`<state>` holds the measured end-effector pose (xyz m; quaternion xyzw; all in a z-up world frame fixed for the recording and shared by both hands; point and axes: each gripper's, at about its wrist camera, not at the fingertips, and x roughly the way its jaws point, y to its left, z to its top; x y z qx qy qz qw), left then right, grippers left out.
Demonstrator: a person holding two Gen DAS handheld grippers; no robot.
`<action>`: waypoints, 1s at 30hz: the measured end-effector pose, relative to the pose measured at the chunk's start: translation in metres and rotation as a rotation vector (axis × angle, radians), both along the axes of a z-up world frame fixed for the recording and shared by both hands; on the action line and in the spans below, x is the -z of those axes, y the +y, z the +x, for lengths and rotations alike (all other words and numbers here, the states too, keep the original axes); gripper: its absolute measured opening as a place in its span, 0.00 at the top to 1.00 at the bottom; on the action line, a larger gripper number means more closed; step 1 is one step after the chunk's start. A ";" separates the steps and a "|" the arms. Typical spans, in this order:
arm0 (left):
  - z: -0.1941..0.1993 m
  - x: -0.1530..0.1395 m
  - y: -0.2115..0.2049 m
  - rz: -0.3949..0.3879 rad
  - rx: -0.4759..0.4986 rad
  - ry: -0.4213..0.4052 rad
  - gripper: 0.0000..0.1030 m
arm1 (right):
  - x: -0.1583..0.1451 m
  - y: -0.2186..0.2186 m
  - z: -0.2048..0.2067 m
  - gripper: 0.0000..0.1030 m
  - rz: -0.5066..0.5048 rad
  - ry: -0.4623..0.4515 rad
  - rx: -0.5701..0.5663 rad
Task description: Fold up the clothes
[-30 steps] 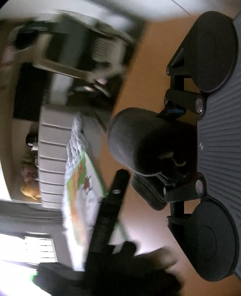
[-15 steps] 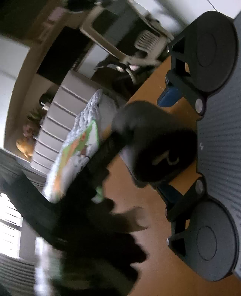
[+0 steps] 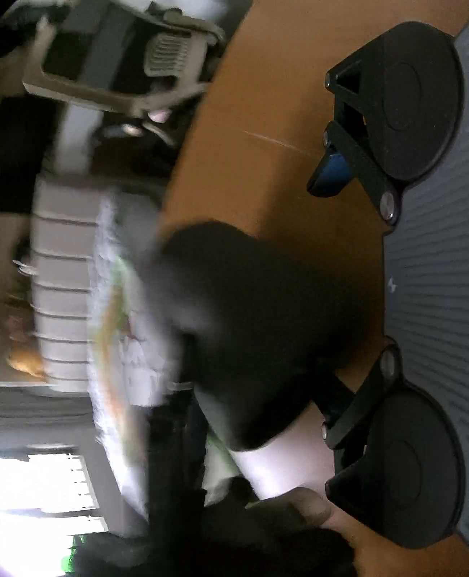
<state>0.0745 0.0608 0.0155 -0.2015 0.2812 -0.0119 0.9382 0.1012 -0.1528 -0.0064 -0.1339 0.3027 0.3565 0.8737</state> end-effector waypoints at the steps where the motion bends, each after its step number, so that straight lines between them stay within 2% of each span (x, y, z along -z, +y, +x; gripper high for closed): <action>1: -0.003 -0.003 -0.001 0.017 -0.003 -0.008 0.00 | -0.002 0.001 -0.002 0.00 -0.008 -0.026 -0.002; 3: -0.007 -0.006 -0.004 0.061 -0.005 -0.014 0.00 | -0.002 -0.002 -0.006 0.00 -0.006 -0.035 -0.016; 5: -0.007 -0.006 -0.005 0.083 -0.005 -0.013 0.00 | -0.007 -0.011 -0.007 0.00 0.039 -0.012 -0.039; 8: -0.003 -0.003 -0.004 0.080 -0.003 -0.013 0.00 | -0.021 -0.030 -0.005 0.00 0.144 0.012 -0.046; 12: -0.002 0.001 -0.001 0.069 0.002 -0.019 0.00 | -0.050 -0.056 0.009 0.00 0.289 0.017 0.015; 14: -0.004 0.004 0.000 0.060 0.003 -0.020 0.00 | -0.058 -0.057 0.023 0.00 0.315 0.025 0.056; 18: -0.008 0.009 0.004 0.034 0.004 -0.019 0.00 | -0.060 -0.031 0.049 0.00 0.302 0.051 0.080; 21: -0.010 0.010 0.005 0.021 0.005 -0.015 0.00 | -0.048 -0.004 0.063 0.00 0.289 0.125 0.058; 23: -0.011 0.011 0.003 0.040 0.008 -0.012 0.00 | -0.033 0.012 0.065 0.00 0.245 0.178 0.046; 26: -0.014 0.013 -0.002 0.045 0.006 -0.019 0.00 | -0.019 0.014 0.071 0.00 0.239 0.228 0.077; 30: -0.010 0.015 -0.013 0.042 0.032 -0.018 0.00 | -0.020 0.003 0.068 0.00 0.218 0.210 0.069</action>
